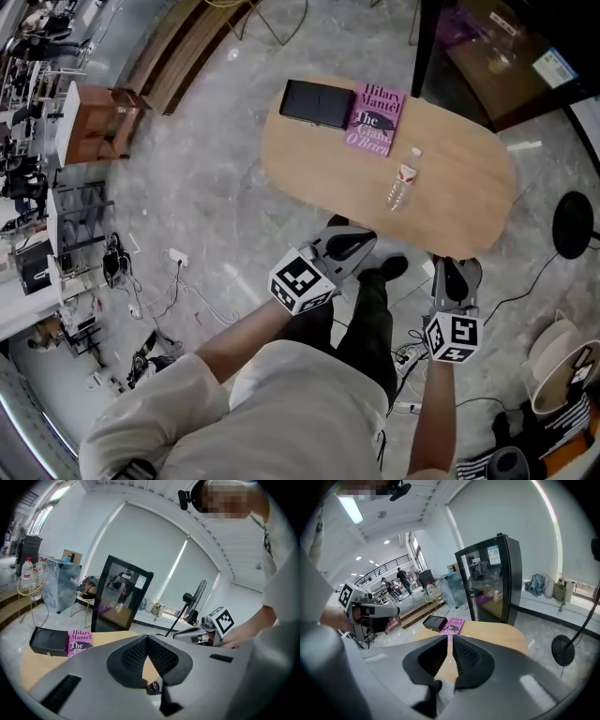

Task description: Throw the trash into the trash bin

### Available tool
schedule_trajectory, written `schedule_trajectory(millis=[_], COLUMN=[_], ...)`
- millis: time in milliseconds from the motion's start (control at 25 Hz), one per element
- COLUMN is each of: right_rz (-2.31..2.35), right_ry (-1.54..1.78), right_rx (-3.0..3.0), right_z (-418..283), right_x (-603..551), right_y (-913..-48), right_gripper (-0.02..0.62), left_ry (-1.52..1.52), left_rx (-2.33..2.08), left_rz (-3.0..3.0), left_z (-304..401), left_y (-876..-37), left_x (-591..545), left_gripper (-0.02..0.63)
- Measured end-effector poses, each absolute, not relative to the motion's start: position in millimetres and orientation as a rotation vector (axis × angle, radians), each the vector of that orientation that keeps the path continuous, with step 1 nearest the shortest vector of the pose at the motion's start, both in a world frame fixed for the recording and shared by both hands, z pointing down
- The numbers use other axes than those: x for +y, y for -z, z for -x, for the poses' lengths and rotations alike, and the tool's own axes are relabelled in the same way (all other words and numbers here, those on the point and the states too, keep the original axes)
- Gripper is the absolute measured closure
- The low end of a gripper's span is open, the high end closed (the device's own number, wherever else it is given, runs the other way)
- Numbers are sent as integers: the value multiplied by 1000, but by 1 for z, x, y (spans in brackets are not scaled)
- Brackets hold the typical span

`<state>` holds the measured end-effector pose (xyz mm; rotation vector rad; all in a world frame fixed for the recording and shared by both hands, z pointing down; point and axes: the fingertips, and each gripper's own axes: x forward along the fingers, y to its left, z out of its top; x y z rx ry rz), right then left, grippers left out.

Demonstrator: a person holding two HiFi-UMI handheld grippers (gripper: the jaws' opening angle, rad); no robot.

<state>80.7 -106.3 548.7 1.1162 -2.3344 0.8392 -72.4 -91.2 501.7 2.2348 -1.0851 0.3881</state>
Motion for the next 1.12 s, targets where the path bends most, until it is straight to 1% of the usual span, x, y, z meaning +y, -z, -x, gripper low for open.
schedule_trajectory(millis=[320,760,1120], right_rz=[-1017,-921,-950], right_ry=[-907,-1001,-1089], right_rx=[-2308,-2269,-2198], right_z=[-48,6,25], right_x=[-119,-124,-124], right_y=[-621,-720,-800], right_gripper=[534,465,412], left_ry=[-400,-415,-443], left_rx=[-1088,-1094,-1075], left_rz=[-2177,-2113,-2098], left_z=[82,93,100], left_y=[-556,-623,-670], left_x=[-89,-88,-92], left_gripper=[600,600,600])
